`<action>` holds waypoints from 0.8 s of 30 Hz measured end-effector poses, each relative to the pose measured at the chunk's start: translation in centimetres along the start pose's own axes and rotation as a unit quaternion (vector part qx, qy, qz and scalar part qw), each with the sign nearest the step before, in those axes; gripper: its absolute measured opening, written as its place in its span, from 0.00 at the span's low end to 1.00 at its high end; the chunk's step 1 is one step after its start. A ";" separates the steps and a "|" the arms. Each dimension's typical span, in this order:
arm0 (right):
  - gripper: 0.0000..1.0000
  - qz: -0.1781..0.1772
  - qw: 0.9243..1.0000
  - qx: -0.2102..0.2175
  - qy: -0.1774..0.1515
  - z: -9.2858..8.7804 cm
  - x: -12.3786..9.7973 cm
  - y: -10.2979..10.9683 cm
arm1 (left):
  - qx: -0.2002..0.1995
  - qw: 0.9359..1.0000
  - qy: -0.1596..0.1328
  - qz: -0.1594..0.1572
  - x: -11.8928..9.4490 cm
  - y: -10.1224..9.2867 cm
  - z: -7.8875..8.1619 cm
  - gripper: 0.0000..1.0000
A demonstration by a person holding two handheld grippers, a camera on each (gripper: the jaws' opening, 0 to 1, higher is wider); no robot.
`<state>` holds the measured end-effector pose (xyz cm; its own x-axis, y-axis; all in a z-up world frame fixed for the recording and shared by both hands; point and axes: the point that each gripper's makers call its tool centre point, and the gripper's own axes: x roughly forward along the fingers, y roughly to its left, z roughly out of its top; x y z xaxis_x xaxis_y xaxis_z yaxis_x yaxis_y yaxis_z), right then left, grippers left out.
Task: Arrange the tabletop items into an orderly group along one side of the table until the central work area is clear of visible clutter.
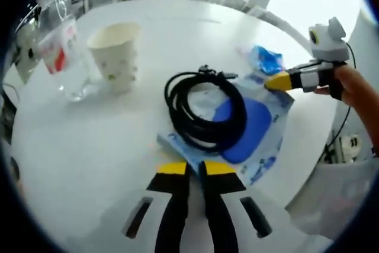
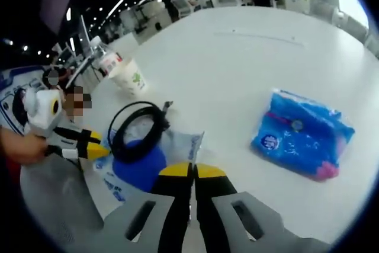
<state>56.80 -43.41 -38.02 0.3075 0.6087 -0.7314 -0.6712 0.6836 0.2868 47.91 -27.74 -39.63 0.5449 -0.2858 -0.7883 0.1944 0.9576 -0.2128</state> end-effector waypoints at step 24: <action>0.01 -0.004 1.000 -0.010 -0.010 -0.1 -0.3 0.5 | 0.092 0.995 -0.016 0.017 0.4 1.2 2.2 0.00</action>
<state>56.31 -43.33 -37.69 0.3264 0.6118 -0.7206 -0.6815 0.6805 0.2691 50.14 -26.82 -38.98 0.5785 -0.2563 -0.7743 0.3194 0.9447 -0.0741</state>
